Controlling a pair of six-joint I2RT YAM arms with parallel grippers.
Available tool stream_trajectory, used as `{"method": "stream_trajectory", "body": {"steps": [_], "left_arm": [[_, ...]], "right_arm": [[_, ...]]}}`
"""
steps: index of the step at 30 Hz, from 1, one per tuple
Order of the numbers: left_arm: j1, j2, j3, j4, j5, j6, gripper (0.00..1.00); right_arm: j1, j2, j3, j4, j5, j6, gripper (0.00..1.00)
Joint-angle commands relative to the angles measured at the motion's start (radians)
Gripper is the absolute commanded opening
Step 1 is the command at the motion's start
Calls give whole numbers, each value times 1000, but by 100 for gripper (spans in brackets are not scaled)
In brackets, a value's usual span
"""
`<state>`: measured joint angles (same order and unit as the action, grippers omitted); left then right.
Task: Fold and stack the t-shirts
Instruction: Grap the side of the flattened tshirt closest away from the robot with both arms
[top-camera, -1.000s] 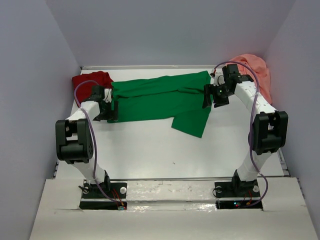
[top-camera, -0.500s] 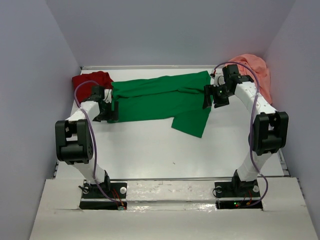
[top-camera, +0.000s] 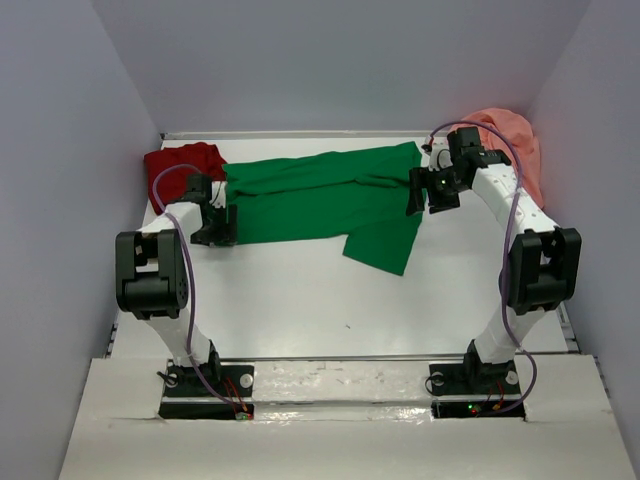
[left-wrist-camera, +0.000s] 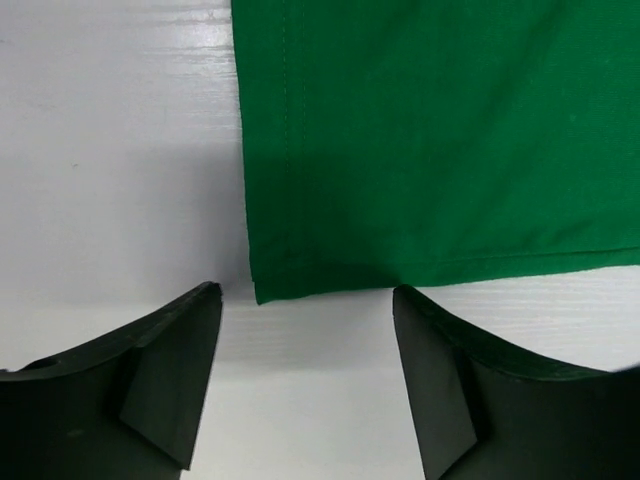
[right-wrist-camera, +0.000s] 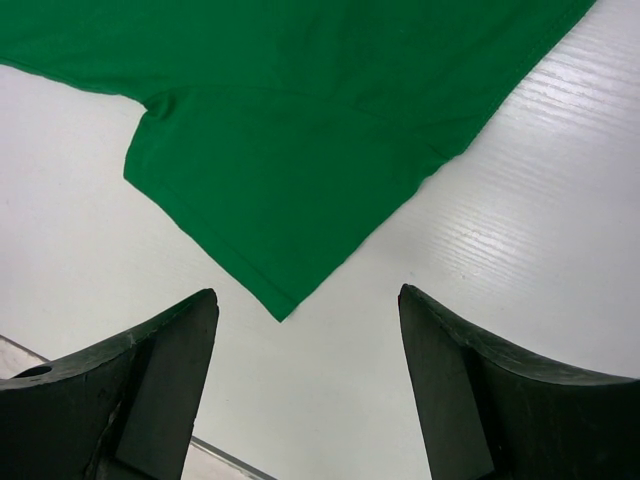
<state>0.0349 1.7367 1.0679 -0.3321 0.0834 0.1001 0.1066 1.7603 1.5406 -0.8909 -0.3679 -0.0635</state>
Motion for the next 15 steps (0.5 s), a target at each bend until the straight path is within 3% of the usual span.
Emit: {"method": "stream_trajectory", "body": {"steps": [1,5,8,9,12,15], "left_arm": [[5,6,-14,16,30,-3,76],[5,14,-22,21,32,-2,61],[5,12,-25,22,38,-5,42],[5,14,-25,24,38,-7,31],[5,18,-22,22,36,-5,22],[5,20,-23,27,36,-3,21]], "right_arm": [[8,-47,13,-17,-11,-9,78],[8,-45,21,-22,-12,-7,77],[8,-41,16,-31,-28,-6,77],[8,-39,13,-34,-34,-6,77],[8,-33,-2,-43,-46,-10,76],[8,-21,-22,-63,-55,-21,76]]}}
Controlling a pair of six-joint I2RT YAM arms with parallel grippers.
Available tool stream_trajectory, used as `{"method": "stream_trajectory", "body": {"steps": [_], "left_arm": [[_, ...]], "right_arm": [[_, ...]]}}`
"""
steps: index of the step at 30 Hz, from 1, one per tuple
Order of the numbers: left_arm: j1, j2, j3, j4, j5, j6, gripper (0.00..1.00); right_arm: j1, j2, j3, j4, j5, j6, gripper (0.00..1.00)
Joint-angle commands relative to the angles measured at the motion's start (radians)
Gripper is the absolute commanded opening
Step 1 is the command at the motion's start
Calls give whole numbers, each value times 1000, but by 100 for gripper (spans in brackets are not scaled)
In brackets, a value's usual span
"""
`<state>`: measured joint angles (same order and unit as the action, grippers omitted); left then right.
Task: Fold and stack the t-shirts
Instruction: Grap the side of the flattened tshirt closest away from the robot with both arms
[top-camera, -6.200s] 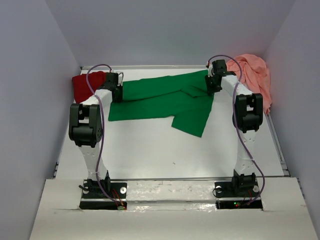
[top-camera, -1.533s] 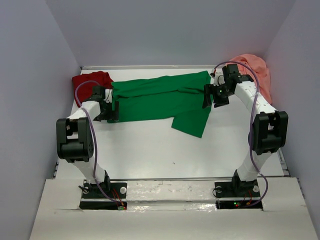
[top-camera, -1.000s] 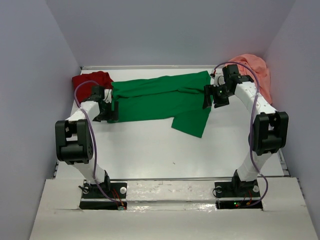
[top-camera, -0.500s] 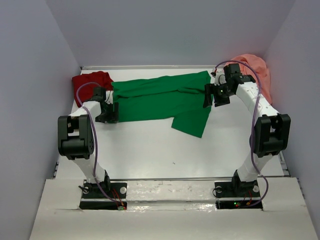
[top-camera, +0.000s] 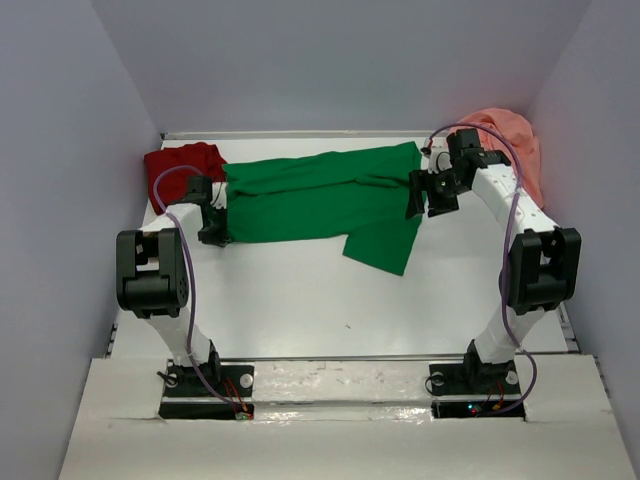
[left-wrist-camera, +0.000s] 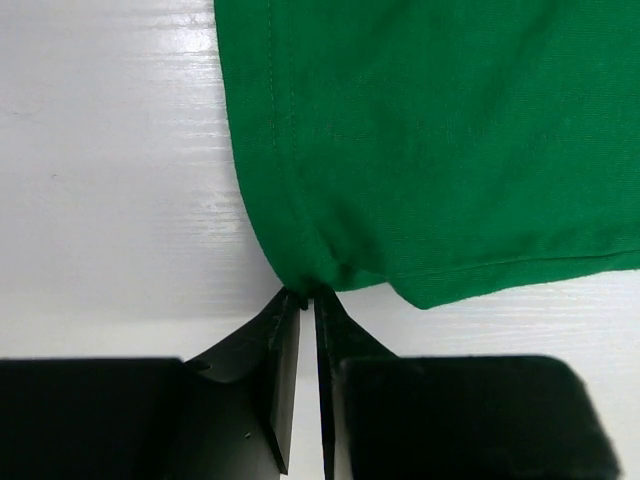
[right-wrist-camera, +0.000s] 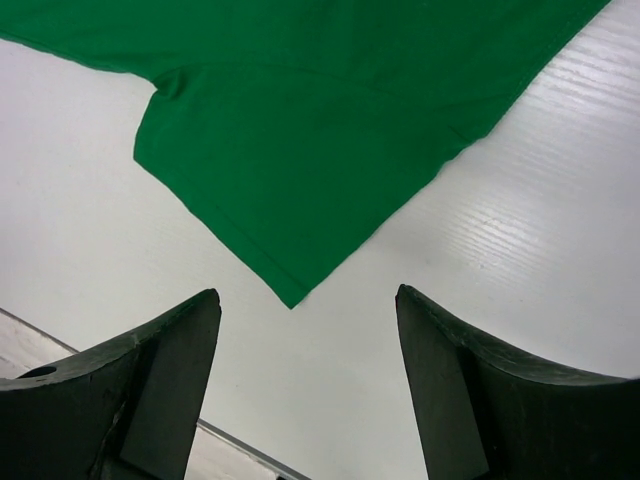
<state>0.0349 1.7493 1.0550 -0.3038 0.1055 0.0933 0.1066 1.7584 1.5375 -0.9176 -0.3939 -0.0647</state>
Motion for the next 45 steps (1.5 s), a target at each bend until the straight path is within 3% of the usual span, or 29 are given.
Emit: {"method": "stream_trajectory", "body": {"steps": [1,11,27,39,45], "left_arm": [[3,6,-10,0,14,2,21],[5,-7,-13,0,13,6,11],[5,-19,-12,-1,23,8,10],[5,-8,11,-18,23,5,9],[5,-10,26,-24,26,0,7]], "right_arm": [[8,-16,-26,-38,-30,-23,76],[8,47,-152,-92,6,-67,76],[8,99,-228,-66,-335,-61,77],[18,217,-249,-112,-281,-75,75],[27,204,-260,-96,-275,-70,70]]}}
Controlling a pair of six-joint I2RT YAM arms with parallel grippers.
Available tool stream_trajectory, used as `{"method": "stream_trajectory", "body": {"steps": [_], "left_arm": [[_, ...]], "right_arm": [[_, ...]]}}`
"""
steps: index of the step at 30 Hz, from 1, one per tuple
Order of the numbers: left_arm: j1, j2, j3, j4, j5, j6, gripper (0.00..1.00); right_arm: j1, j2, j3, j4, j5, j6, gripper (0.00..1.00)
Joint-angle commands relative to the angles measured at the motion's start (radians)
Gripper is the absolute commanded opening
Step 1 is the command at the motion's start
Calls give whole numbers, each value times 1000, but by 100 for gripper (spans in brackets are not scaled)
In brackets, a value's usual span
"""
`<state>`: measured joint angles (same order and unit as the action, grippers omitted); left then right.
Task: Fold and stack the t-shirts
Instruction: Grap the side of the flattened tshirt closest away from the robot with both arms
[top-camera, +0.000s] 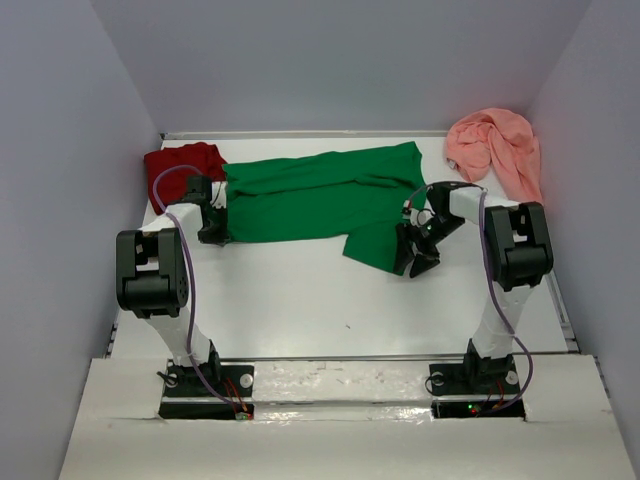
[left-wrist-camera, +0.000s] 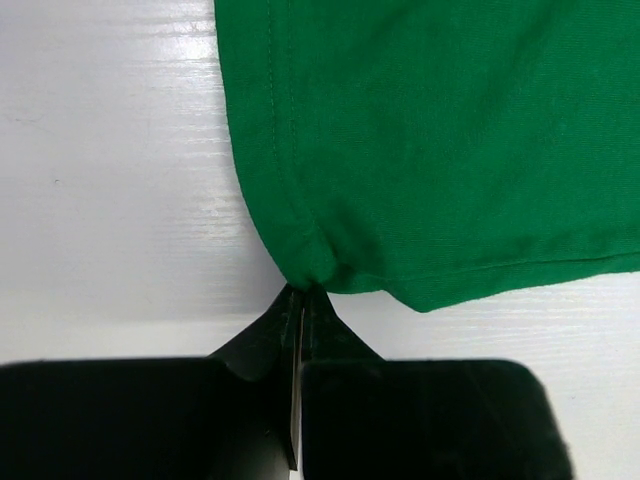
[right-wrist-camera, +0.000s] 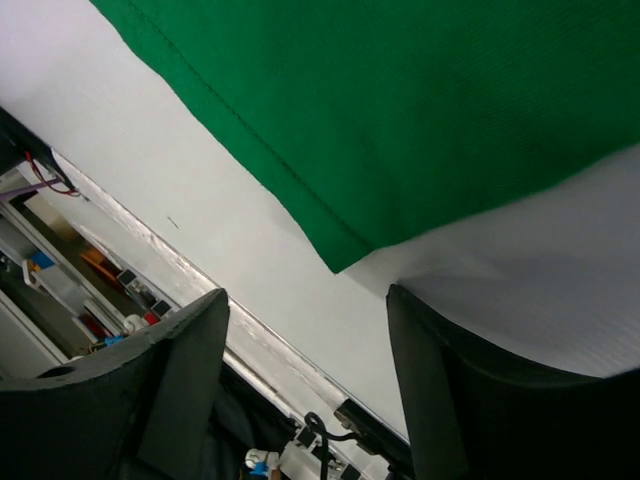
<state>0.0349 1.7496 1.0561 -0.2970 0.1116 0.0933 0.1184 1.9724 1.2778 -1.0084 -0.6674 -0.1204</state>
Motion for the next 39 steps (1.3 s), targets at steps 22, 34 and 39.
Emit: {"method": "stream_trajectory", "body": {"steps": [22,34,39], "left_arm": [[5,-48,22,-39,83,-1,4],[3,-74,-13,-21,111,8,2],[3,-76,-5,-25,112,9,1]], "right_arm": [[73,123,66,40,166,45,58],[93,-13,114,183,523,96,59],[93,-14,95,179,482,103,58]]}}
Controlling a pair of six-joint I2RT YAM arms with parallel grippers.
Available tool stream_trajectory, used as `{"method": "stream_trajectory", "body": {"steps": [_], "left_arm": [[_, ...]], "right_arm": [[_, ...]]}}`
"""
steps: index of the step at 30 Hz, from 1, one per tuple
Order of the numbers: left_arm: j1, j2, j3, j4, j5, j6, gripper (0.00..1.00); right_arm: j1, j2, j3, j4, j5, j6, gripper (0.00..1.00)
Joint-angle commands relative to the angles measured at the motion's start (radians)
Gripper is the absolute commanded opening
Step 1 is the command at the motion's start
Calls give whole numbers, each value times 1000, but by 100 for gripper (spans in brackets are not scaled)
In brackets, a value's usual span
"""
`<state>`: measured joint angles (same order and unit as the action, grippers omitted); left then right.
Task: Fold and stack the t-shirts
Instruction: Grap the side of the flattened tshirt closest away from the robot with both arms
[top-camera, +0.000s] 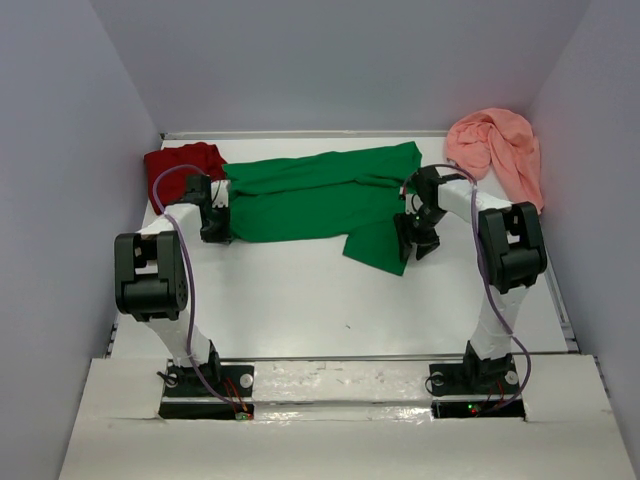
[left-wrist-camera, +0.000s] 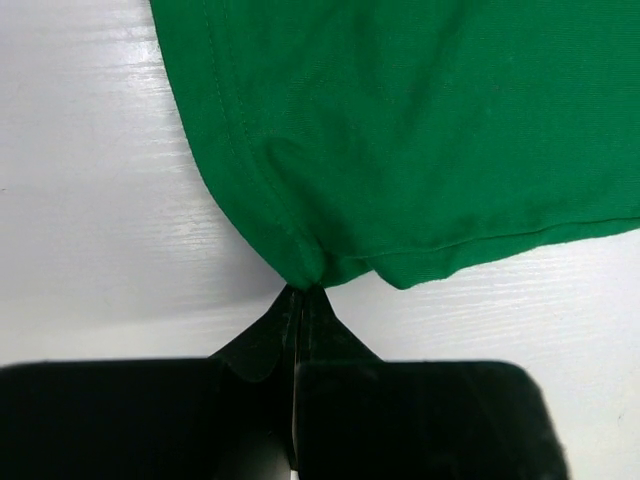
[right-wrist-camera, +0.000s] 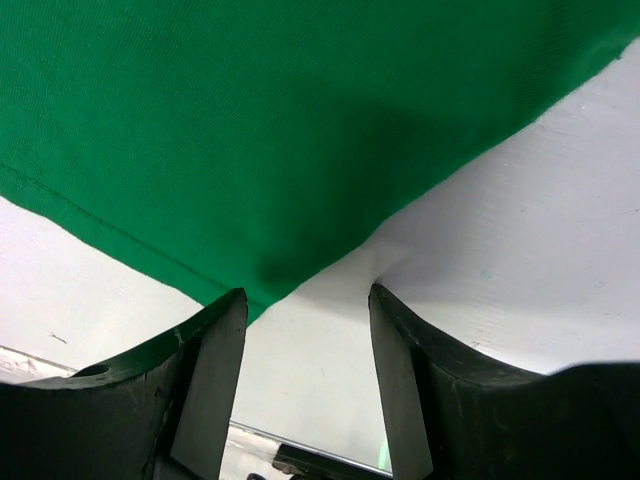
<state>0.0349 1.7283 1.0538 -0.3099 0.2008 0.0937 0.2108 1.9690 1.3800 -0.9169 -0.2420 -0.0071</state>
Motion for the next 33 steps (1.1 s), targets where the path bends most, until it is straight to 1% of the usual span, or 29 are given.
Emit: {"method": "stream_trajectory", "body": {"steps": [1,8,12,13,15,22,24,26,28,31,33], "left_arm": [[2,-53,0,-14,23,8,1],[3,-53,15,-23,17,8,0],[2,-52,23,-26,15,6,0],[2,-50,26,-26,15,5,0],[3,-46,29,-26,17,1,0],[2,-52,40,-35,12,0,0],[2,-55,40,-37,11,0,0],[3,-56,41,-38,9,0,0],[2,-58,44,-40,11,1,0],[2,-55,49,-43,11,0,0],[3,-53,55,-46,12,-2,0]], "right_arm": [[1,-6,-10,82,56,-8,58],[10,-16,-33,55,-29,-16,57],[28,-50,-24,12,-97,-40,57],[29,-51,-22,4,-144,-48,57],[29,-53,-29,-13,-160,-56,57],[39,-52,-50,-16,-154,-65,57],[39,-52,-52,-19,-138,-68,55],[39,-42,-55,-22,-135,-73,49],[39,-33,-61,-23,-123,-77,46],[39,-22,-73,-22,-103,-85,46],[48,-10,-75,-36,-103,-91,49]]}}
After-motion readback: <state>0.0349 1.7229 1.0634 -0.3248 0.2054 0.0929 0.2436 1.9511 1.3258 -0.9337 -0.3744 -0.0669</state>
